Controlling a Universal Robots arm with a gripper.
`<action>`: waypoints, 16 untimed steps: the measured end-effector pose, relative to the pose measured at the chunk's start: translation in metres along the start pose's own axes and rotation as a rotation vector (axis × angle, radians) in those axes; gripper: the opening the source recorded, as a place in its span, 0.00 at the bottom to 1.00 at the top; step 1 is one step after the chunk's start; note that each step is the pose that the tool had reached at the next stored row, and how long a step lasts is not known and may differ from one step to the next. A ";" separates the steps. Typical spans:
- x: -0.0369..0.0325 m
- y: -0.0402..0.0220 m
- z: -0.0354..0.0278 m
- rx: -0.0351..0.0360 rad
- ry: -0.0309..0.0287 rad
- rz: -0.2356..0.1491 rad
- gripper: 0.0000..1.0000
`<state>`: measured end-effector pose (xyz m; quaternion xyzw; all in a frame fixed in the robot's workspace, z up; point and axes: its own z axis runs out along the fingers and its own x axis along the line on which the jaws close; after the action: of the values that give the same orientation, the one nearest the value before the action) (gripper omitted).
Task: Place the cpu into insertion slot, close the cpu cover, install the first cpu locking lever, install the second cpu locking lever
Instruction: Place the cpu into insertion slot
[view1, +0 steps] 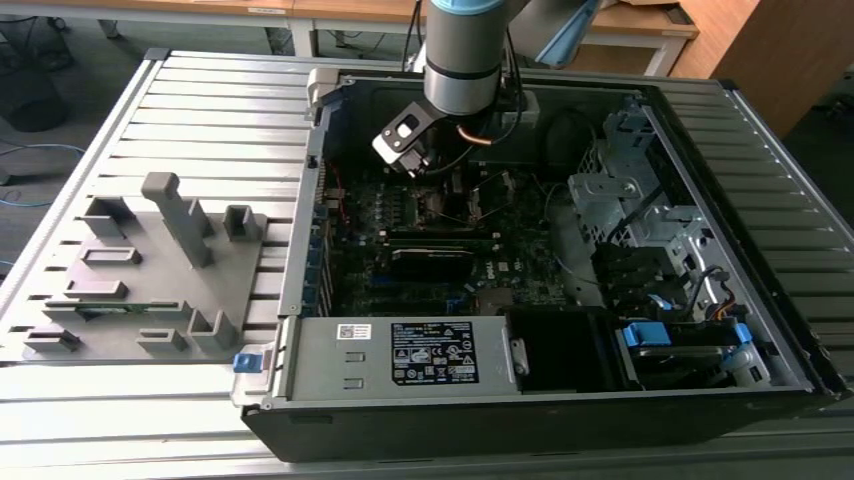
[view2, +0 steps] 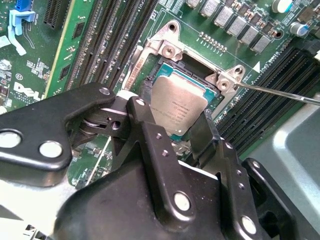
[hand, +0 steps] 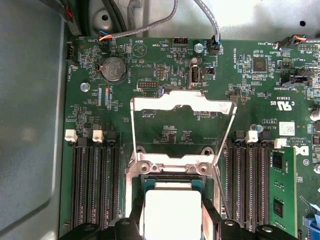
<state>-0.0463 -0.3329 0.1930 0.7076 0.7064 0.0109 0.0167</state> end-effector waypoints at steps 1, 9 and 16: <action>-0.0001 -0.0001 0.0002 0.0003 -0.0002 0.000 0.54; -0.0001 -0.0002 0.0014 0.0007 -0.0008 0.000 0.54; -0.0001 -0.0002 0.0017 0.0004 0.0000 0.000 0.54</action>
<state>-0.0464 -0.3330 0.1912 0.7076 0.7064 0.0108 0.0165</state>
